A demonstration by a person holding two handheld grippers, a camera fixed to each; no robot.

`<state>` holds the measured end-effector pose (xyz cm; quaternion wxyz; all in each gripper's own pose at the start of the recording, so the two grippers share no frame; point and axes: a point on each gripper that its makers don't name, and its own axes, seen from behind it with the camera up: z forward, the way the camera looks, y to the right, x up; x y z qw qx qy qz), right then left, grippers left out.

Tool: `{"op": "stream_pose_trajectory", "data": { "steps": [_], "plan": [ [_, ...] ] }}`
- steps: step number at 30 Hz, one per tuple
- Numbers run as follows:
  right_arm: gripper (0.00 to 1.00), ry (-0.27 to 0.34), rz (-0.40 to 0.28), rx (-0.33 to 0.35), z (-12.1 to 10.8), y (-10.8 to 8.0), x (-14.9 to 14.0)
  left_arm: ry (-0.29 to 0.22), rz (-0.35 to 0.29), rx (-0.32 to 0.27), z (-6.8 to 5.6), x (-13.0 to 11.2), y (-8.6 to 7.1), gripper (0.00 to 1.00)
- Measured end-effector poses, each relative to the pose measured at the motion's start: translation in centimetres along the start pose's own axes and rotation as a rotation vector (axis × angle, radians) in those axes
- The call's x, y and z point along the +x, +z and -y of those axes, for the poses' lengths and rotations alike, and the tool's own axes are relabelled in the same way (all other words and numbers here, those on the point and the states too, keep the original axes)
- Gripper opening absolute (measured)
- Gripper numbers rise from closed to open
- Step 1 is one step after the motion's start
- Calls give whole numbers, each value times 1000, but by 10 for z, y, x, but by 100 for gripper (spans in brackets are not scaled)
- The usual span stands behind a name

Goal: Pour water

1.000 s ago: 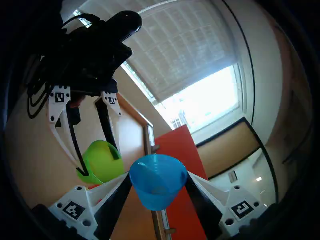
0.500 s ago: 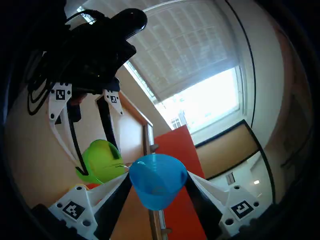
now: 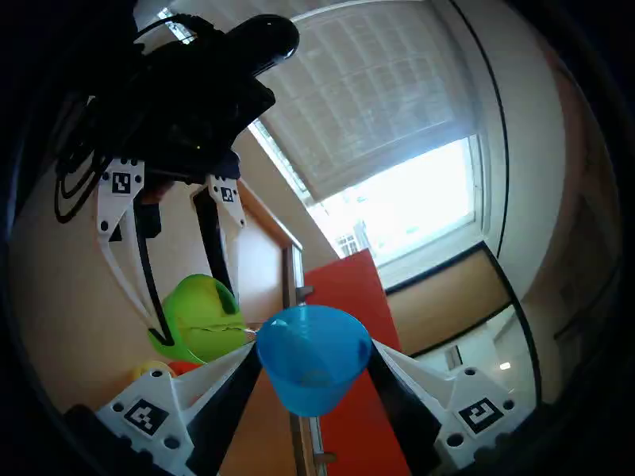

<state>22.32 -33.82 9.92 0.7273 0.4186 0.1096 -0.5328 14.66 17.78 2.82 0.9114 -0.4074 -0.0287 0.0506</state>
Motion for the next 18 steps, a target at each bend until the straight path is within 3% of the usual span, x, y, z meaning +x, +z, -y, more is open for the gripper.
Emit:
{"op": "stream_pose_trajectory", "data": {
  "steps": [18],
  "plan": [
    [91,-23,2,-8,-4,-1,2,2,-2,-1,0,2,-1,88]
  ]
}}
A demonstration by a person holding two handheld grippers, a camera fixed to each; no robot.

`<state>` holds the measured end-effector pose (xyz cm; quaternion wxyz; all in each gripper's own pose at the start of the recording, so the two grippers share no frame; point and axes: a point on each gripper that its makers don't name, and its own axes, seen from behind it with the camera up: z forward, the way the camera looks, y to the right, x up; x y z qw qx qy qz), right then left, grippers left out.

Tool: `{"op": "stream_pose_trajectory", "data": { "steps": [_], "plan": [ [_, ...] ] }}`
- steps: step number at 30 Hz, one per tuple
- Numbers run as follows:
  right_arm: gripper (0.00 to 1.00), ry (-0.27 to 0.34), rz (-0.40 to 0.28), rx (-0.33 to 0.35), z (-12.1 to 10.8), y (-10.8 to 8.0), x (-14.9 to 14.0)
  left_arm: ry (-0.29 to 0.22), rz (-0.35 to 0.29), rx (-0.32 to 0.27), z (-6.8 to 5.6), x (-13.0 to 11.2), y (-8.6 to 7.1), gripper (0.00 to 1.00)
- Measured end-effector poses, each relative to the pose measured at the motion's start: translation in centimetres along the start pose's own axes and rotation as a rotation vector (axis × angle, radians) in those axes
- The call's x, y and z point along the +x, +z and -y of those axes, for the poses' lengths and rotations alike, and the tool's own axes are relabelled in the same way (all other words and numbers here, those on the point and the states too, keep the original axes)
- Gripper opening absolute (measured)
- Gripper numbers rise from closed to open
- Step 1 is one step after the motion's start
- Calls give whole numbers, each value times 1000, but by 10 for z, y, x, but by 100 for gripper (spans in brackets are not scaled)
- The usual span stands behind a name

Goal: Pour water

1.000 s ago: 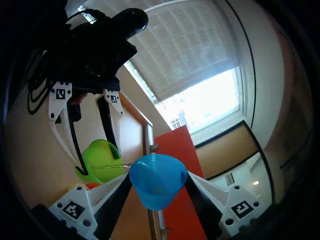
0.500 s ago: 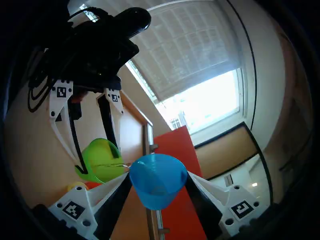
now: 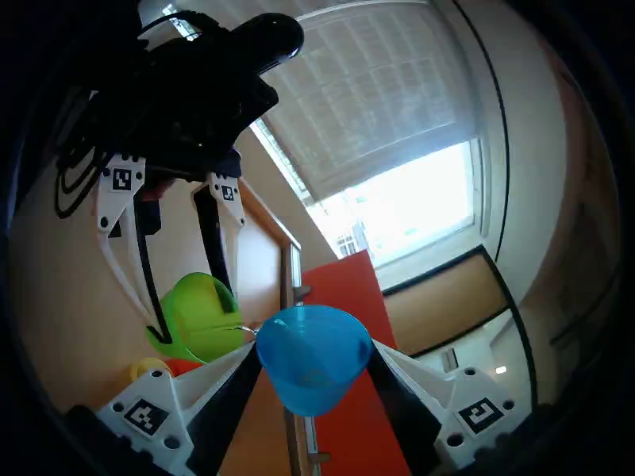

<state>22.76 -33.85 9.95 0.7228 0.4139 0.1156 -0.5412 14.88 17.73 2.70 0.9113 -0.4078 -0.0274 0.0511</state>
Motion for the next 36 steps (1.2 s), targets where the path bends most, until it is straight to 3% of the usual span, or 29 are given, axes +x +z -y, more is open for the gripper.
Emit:
{"op": "stream_pose_trajectory", "data": {
  "steps": [36],
  "plan": [
    [91,-41,-3,-7,-5,-1,4,8,1,0,-2,-1,-2,88]
  ]
}}
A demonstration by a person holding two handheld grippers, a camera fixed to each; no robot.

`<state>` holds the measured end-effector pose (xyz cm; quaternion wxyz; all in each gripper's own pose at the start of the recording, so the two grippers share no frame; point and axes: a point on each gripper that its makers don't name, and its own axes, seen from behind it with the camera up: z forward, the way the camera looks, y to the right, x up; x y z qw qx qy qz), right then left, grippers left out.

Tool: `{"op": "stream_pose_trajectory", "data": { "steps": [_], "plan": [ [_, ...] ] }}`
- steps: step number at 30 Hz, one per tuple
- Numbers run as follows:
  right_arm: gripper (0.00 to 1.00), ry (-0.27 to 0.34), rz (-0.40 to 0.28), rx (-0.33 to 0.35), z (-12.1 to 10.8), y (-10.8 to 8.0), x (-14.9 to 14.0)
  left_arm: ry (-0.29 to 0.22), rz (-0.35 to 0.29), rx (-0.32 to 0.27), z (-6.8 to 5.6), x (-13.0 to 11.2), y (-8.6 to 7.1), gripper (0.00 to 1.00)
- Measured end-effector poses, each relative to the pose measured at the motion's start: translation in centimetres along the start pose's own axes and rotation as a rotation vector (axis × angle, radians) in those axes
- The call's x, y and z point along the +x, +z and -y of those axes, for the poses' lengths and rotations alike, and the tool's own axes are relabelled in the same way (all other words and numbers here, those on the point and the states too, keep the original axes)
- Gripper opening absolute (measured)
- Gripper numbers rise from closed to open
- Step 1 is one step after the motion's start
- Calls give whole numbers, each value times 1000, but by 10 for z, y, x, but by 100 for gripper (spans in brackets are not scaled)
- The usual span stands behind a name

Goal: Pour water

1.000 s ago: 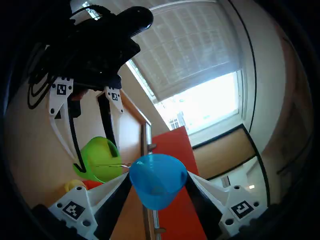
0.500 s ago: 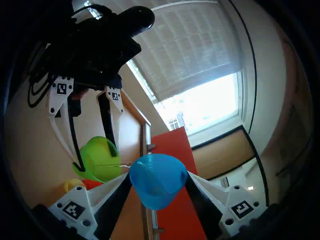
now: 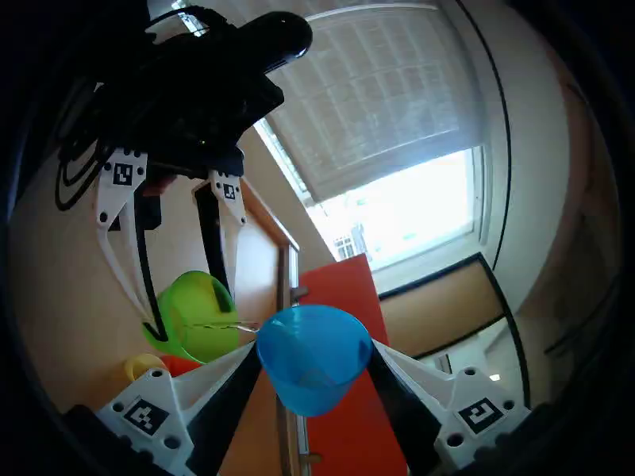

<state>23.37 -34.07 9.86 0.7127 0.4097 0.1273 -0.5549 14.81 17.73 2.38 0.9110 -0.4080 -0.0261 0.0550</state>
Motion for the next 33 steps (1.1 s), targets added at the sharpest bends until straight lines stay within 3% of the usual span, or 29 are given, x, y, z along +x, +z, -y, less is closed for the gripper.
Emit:
{"op": "stream_pose_trajectory", "data": {
  "steps": [33],
  "plan": [
    [92,-50,3,-10,-3,-1,2,2,-3,6,1,0,1,88]
  ]
}}
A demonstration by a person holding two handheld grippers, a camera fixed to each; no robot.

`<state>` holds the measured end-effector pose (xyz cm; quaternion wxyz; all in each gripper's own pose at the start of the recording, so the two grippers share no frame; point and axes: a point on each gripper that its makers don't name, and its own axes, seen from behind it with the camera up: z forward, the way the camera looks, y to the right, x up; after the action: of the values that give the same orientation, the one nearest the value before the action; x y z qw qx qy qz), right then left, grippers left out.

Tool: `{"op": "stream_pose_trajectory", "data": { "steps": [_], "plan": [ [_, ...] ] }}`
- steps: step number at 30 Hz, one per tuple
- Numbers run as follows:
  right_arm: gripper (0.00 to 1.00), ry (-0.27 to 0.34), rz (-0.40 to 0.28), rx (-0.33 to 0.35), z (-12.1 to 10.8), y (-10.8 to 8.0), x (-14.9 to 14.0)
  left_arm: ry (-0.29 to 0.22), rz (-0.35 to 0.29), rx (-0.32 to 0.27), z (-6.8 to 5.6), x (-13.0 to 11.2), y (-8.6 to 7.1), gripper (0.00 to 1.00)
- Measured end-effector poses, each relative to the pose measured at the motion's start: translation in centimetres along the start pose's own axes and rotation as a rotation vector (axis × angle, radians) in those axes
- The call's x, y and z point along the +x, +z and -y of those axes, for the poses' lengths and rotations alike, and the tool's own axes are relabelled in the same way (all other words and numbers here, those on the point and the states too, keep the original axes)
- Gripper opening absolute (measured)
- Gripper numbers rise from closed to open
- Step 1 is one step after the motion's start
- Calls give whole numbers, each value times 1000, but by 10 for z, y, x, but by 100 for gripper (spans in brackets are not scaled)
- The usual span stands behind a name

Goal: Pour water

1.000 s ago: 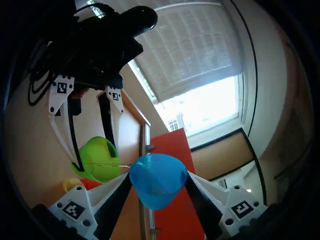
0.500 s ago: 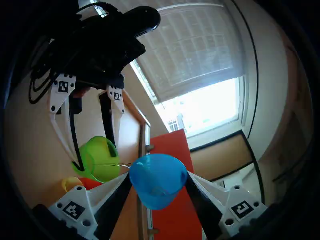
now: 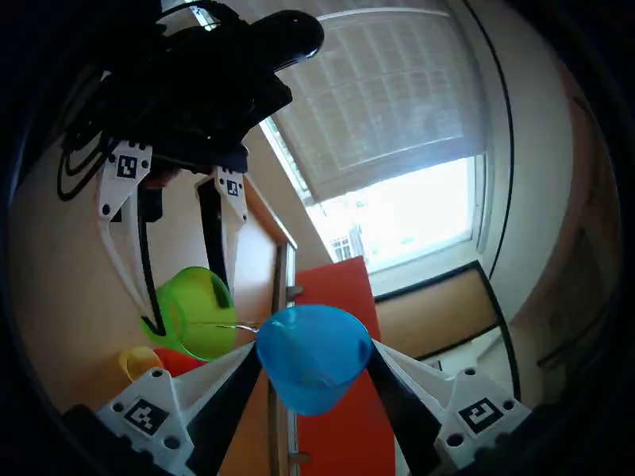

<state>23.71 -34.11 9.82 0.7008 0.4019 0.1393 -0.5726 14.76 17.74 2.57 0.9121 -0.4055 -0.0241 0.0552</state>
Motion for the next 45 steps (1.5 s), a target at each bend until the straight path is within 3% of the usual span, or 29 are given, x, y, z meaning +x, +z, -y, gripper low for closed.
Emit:
{"op": "stream_pose_trajectory", "data": {
  "steps": [45],
  "plan": [
    [91,-64,-7,-9,-1,1,8,2,-1,-2,-1,0,0,88]
  ]
}}
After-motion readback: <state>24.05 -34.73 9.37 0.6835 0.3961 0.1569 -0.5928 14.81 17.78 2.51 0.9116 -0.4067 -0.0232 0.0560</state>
